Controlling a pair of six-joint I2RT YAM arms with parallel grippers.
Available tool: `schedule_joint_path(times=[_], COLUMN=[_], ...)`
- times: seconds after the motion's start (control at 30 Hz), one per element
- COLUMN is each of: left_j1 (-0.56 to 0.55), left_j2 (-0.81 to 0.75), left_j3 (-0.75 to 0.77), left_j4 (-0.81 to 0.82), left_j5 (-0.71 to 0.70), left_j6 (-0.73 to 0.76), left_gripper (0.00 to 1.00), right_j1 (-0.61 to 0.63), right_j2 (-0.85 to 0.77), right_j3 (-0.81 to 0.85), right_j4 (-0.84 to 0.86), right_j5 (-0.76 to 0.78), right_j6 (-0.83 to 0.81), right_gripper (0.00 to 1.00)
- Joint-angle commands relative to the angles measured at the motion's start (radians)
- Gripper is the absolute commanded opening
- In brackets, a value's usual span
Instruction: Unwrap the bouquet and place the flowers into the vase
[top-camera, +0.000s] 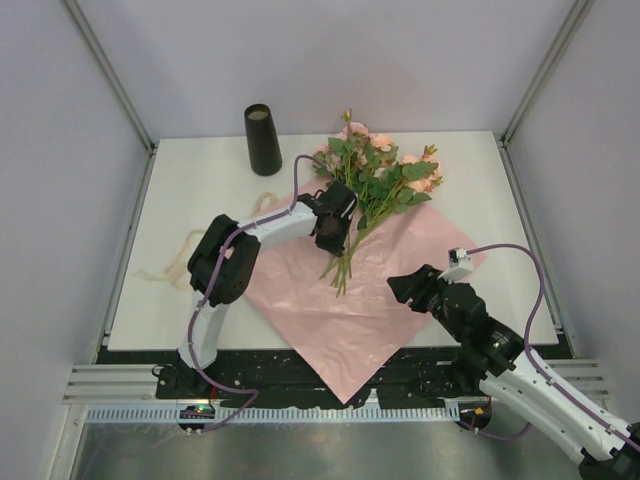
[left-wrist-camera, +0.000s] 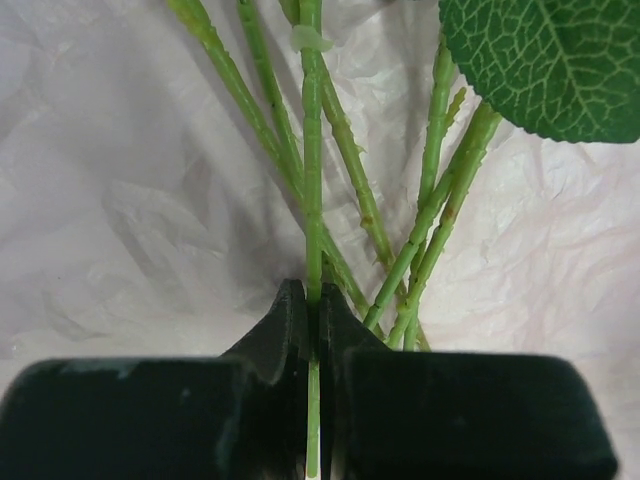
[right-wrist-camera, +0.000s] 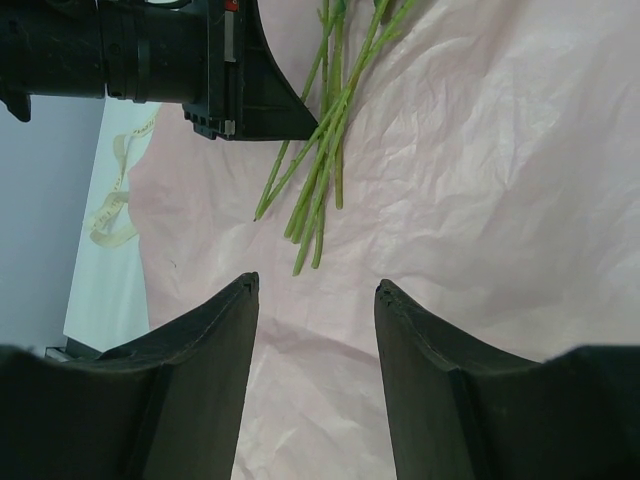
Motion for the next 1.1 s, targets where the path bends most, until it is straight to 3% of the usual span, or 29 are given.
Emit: schedule_joint_path(times=[0.0, 0.43, 0.73, 1.07], left_j1=[-0.016, -0.039, -0.04, -0.059], left_j2=[-0.078, -0.278, -0.517, -0.822], left_j3=[0.004, -0.079, -0.341, -0.65], left_j4=[0.003, 0.032, 0.238, 0.469], left_j5=[-0.028, -0.069, -0.075, 0.051], left_j6=[0.002, -0.072, -0.158, -0.196], left_gripper=[0.0, 0.0, 0.0, 0.0], right_j1=[0.004, 0.003, 0.003, 0.003], right_j2=[-0.006, 0.001, 0.105, 0.352], right_j3=[0.032, 0.033, 0.085, 0.237], right_j4=[0.024, 0.042, 0.194, 0.424], right_j5=[0.021, 0.031, 0.058, -0.009], right_j6=[-0.008, 0.021, 0.074, 0.051], right_gripper=[0.55, 0.57, 0.6, 0.63])
